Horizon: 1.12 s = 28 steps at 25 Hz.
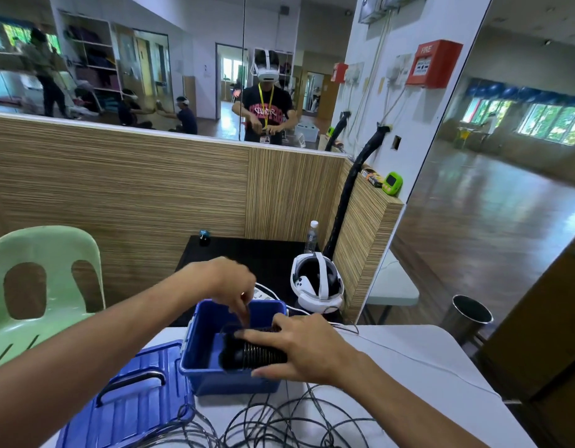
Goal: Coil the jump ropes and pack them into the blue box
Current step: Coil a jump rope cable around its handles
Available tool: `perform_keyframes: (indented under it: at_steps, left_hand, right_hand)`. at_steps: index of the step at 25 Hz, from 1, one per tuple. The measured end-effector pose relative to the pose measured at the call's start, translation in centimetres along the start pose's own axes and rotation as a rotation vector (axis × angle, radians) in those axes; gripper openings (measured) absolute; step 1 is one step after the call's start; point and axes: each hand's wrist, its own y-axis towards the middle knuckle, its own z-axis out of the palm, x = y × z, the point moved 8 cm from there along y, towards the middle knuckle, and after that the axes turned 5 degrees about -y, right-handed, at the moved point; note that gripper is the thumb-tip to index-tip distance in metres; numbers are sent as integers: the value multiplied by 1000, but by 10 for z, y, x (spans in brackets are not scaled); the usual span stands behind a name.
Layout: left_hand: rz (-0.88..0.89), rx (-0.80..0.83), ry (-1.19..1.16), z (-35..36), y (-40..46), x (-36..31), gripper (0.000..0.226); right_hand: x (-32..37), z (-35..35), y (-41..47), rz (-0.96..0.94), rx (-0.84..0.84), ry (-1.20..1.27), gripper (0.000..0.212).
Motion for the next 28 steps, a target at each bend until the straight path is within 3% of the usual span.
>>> perform_keyframes:
  at_steps: [2, 5, 8, 12, 15, 18, 19, 22, 25, 28]
  left_hand:
    - [-78, -185, 168, -27, -7, -23, 38]
    - [-163, -411, 142, -40, -18, -43, 21]
    - [-157, -666, -162, -31, -36, -45, 13]
    - [-69, -1063, -661, -14, -67, -38, 18]
    - [-64, -1021, -963, 0, -64, -25, 16]
    - [-82, -742, -1791, 28, -44, -16, 22]
    - [-96, -701, -1911, 32, -42, -17, 22]
    - [-193, -771, -1742, 34, -44, -16, 19]
    - [-316, -895, -1302, 21, -54, -10, 17]
    - [-446, -910, -805, 10, -66, -16, 20]
  right_hand:
    - [-10, 14, 6, 100, 35, 0, 62]
    - [-41, 11, 1, 338, -14, 53, 64]
    - [-64, -7, -11, 504, -110, 55, 62]
    - [-69, -11, -13, 561, -123, 170, 64]
    - [-67, -9, -11, 531, -119, 185, 64]
    - [-63, -10, -7, 527, -120, 171, 64]
    - [-63, -11, -5, 527, -128, 154, 65]
    - [-59, -13, 1, 541, -138, 116, 65]
    - [-56, -14, 2, 557, -145, 82, 63]
    - [-56, -14, 3, 569, -144, 86, 60]
